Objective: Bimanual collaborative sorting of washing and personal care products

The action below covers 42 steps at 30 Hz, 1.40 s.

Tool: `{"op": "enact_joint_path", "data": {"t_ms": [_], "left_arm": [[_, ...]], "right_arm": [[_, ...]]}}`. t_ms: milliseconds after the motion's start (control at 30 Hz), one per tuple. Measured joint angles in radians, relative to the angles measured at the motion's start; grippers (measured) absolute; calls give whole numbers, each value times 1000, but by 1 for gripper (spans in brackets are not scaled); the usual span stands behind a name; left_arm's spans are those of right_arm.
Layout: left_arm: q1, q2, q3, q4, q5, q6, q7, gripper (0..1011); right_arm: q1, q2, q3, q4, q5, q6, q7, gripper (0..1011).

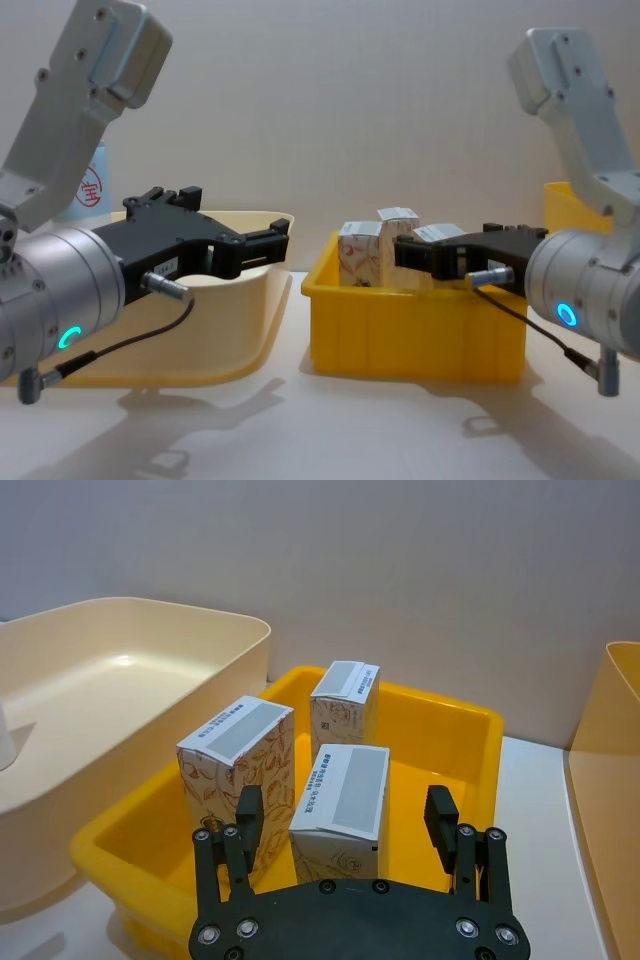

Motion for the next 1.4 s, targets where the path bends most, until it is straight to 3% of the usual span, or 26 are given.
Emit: {"op": "enact_joint_path", "data": {"t_ms": [433, 567, 633, 1000, 1133, 1400], "left_arm": [[0, 0, 0, 0, 0, 0, 0, 1000], [0, 0, 0, 0, 0, 0, 0, 1000], [0, 0, 0, 0, 0, 0, 0, 1000], [0, 0, 0, 0, 0, 0, 0, 1000], [0, 0, 0, 0, 0, 0, 0, 1000], [0, 0, 0, 0, 0, 0, 0, 1000]], "right_arm": [[21, -23, 2, 43, -20, 4, -17, 962], [25, -27, 2, 50, -23, 4, -19, 882], [26, -29, 3, 53, -24, 5, -21, 788], [30, -34, 3, 62, -28, 5, -24, 475], [31, -34, 3, 63, -29, 6, -24, 425], [30, -33, 5, 63, -32, -10, -22, 421]]}}
